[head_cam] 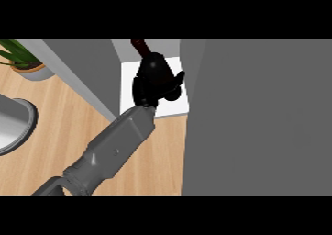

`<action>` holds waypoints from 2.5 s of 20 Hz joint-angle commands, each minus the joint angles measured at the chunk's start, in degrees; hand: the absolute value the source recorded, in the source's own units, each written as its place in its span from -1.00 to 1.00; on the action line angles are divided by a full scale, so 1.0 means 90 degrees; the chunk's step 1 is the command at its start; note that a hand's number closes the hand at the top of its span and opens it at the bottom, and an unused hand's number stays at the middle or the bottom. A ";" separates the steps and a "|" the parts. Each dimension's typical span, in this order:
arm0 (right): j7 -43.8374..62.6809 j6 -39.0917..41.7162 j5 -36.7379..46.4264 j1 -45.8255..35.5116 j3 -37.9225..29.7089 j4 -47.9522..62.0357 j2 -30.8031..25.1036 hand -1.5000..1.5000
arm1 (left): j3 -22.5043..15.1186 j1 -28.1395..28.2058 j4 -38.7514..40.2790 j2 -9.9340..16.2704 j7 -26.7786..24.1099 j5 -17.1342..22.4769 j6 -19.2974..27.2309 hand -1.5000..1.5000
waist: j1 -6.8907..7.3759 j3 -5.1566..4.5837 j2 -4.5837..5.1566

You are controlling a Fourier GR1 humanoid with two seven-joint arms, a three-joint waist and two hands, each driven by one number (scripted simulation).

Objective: Pick up the wine, place it into the cabinet and close the cabinet

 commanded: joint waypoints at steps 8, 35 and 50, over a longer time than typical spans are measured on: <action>0.0049 -0.0030 -0.0040 -0.0101 -0.0093 0.0021 -0.0041 -1.00 | -0.0296 -0.0368 0.0395 0.0000 -0.0248 0.0601 0.0305 -1.00 | 0.0014 0.0004 0.0009; 0.0257 -0.0186 0.0147 -0.0010 0.0179 -0.0152 0.0059 -1.00 | -0.1520 -0.0305 -0.0490 0.0000 -0.1091 0.0720 0.0620 -1.00 | 0.0369 0.0005 -0.0090; 0.0349 -0.0414 0.0329 -0.0106 -0.0030 -0.0100 0.0021 -1.00 | -0.2109 0.0349 -0.1363 0.0001 -0.1329 0.0364 0.0919 -1.00 | 0.0739 0.0010 -0.0179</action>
